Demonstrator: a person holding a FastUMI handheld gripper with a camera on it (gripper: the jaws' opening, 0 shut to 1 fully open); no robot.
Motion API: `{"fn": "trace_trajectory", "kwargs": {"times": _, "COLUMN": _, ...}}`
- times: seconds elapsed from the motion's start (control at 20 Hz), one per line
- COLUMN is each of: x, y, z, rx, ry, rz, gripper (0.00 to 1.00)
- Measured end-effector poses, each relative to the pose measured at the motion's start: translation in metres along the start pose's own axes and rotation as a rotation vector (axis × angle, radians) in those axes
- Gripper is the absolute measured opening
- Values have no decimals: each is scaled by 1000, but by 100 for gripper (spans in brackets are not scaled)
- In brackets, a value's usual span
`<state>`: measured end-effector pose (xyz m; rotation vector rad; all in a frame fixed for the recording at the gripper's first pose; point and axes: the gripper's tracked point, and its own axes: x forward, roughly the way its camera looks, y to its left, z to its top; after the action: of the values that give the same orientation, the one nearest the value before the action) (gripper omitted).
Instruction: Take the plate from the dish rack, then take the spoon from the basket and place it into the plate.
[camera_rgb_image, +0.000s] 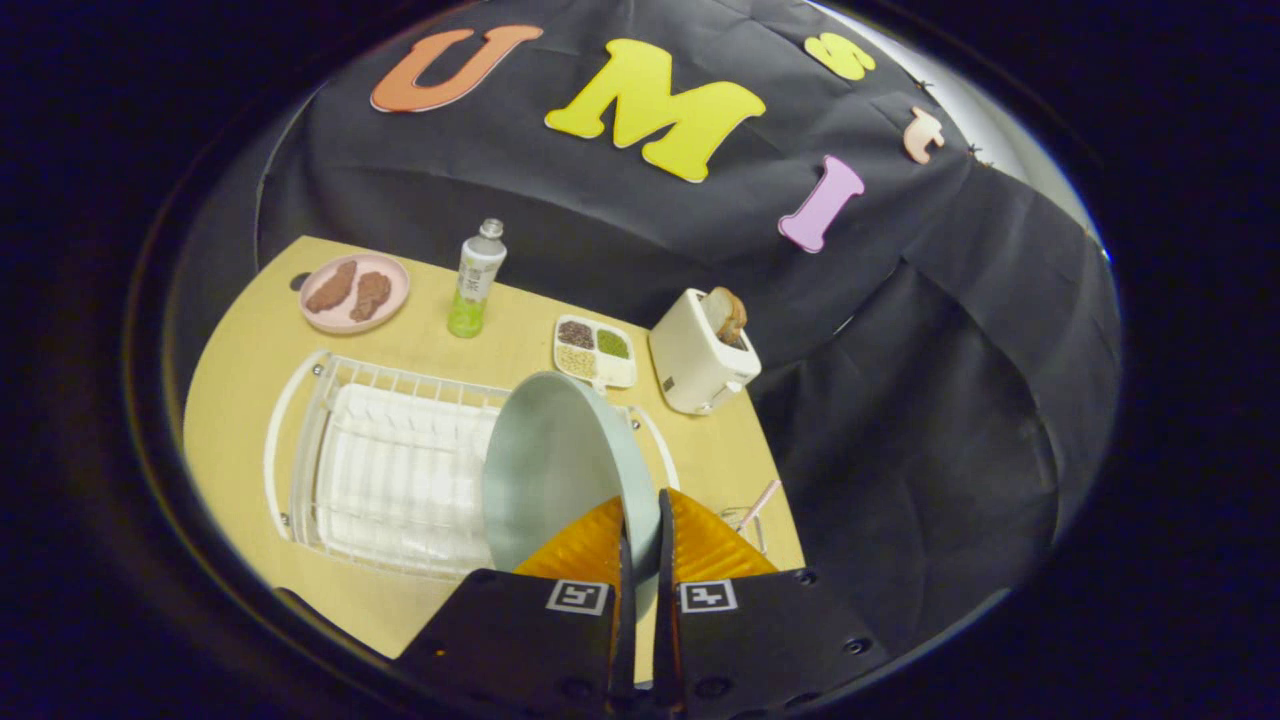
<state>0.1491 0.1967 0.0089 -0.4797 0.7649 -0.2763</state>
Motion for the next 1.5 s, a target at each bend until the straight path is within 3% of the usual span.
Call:
{"fn": "trace_trajectory", "kwargs": {"times": 0.15, "x": -16, "y": -9, "z": -27, "rx": 49, "ry": -27, "rz": 138, "gripper": 12}}
{"fn": "trace_trajectory", "kwargs": {"times": 0.3, "x": -23, "y": -4, "z": -68, "rx": 131, "ry": -39, "rz": 332, "gripper": 12}}
{"fn": "trace_trajectory", "kwargs": {"times": 0.4, "x": -17, "y": -8, "z": -100, "rx": 186, "ry": -50, "rz": 406, "gripper": 12}}
{"fn": "trace_trajectory", "kwargs": {"times": 0.65, "x": 22, "y": -3, "z": -182, "rx": 275, "ry": -7, "rz": 522, "gripper": 12}}
{"fn": "trace_trajectory", "kwargs": {"times": 0.8, "x": 54, "y": -3, "z": -215, "rx": 313, "ry": 31, "rz": 532, "gripper": 12}}
{"fn": "trace_trajectory", "kwargs": {"times": 1.5, "x": 110, "y": 12, "z": -287, "rx": 393, "ry": 73, "rz": 707, "gripper": 17}}
